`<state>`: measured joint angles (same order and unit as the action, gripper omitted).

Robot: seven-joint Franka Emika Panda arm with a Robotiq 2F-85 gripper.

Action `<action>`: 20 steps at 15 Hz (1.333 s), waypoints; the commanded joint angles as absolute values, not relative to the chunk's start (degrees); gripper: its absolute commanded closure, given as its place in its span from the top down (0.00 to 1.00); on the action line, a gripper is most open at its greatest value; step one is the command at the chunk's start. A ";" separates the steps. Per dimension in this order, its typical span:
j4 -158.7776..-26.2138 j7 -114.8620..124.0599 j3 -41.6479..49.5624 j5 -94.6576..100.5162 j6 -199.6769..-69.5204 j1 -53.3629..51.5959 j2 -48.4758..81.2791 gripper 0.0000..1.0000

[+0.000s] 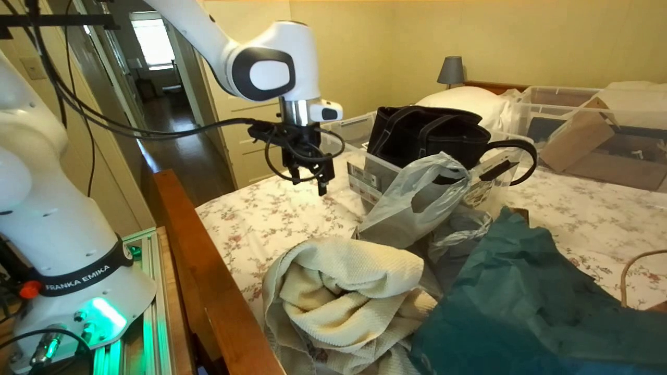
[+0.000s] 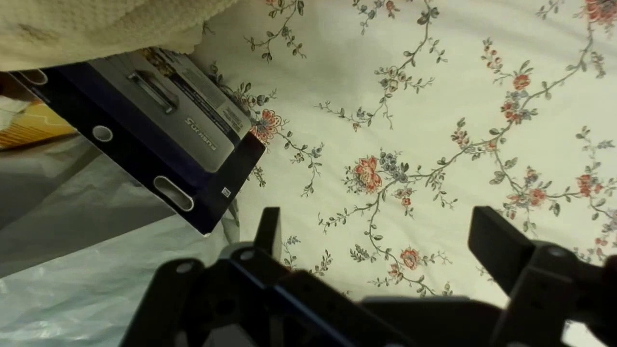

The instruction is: Put the black object in the storage box

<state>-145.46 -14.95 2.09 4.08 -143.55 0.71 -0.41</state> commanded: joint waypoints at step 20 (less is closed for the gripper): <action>-132.98 -23.02 5.08 22.87 -150.11 4.01 18.76 1.00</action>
